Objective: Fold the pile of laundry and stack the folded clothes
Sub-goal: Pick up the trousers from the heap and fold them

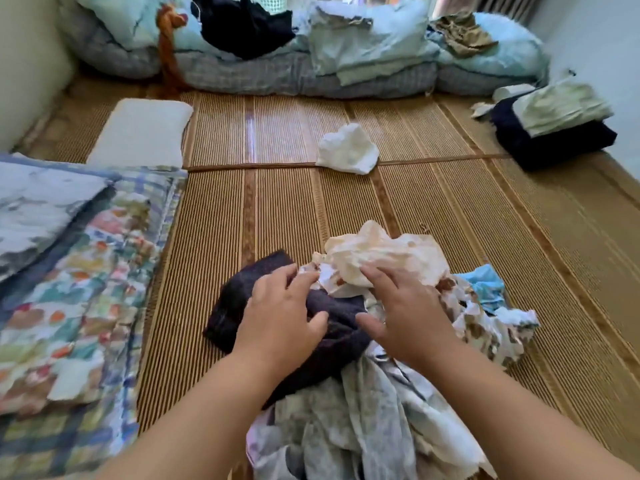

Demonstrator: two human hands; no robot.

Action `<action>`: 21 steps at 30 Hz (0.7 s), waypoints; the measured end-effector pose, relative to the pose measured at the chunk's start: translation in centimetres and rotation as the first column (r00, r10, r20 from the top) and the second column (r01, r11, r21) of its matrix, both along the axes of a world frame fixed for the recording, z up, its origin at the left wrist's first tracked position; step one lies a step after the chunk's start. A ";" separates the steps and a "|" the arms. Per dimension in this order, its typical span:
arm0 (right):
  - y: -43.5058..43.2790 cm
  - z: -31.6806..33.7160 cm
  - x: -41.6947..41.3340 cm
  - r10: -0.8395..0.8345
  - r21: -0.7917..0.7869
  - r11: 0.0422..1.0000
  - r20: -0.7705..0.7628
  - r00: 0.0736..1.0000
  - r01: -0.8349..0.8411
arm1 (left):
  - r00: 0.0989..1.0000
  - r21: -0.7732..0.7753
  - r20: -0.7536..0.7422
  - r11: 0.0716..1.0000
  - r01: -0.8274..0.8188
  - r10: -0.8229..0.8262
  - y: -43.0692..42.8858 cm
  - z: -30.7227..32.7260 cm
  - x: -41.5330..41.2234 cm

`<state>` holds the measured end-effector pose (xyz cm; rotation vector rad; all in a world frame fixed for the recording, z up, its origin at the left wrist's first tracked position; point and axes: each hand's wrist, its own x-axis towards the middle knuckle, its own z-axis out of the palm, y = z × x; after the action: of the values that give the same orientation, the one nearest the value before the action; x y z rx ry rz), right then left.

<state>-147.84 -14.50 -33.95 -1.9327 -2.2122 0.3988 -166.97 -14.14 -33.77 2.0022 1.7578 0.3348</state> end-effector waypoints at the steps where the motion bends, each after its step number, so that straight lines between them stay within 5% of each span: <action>1: 0.5 -1.4 -0.1 -0.007 0.049 0.999 -0.022 1.000 0.008 | 1.000 0.044 0.007 0.999 0.021 -0.021 0.3 -1.7 0.2; 4: 2.2 -4.5 -0.7 0.017 0.226 0.974 -0.124 0.992 0.011 | 0.996 0.218 0.044 0.974 0.064 -0.075 1.8 -5.1 1.0; 12: 1.5 -5.7 -0.7 0.079 0.497 0.867 -0.054 0.995 -0.042 | 0.996 0.513 0.041 0.857 0.048 -0.080 1.1 -7.1 2.8; 21: -12.6 -2.9 0.6 0.011 0.465 0.884 0.079 0.997 -0.047 | 0.997 0.486 -0.067 0.871 0.064 -0.036 -13.7 -4.7 2.6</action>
<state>-147.19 -27.10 -36.83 -1.6733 -2.1272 -0.1988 -164.42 -27.83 -38.45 2.4155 1.7778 0.7822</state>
